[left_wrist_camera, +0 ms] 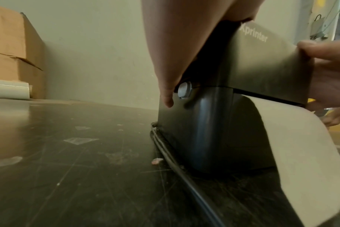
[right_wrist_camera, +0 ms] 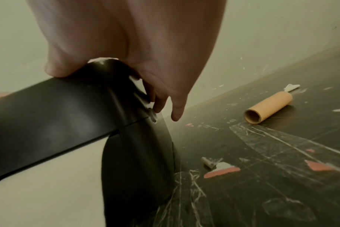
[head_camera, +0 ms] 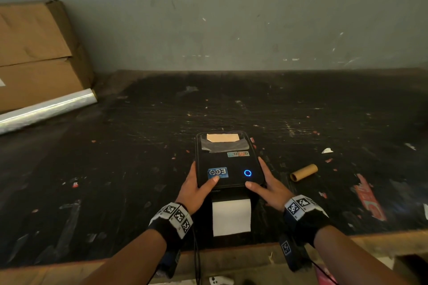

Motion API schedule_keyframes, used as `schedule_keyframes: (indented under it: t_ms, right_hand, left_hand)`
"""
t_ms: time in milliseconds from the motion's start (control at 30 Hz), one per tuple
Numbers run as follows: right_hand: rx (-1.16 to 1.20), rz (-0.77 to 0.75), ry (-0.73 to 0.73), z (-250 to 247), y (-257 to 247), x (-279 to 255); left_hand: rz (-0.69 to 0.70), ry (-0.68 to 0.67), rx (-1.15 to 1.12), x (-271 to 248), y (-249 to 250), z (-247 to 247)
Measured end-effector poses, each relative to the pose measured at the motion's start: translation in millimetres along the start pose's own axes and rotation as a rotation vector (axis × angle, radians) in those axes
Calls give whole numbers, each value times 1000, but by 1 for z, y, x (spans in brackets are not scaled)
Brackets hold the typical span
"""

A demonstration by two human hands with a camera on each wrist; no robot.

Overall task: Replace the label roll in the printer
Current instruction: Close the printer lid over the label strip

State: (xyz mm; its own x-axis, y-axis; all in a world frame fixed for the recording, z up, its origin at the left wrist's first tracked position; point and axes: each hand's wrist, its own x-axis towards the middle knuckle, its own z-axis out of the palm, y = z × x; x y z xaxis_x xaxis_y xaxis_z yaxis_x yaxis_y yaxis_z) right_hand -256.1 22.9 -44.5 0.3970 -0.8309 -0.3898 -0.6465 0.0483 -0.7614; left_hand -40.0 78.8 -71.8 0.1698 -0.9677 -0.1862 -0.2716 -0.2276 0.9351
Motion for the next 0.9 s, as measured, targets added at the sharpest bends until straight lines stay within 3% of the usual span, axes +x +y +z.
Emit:
schedule_keyframes:
  t_ms: [900]
  right_hand:
    - [25, -28, 14, 0, 2, -2]
  left_hand:
    - [65, 18, -71, 6, -12, 2]
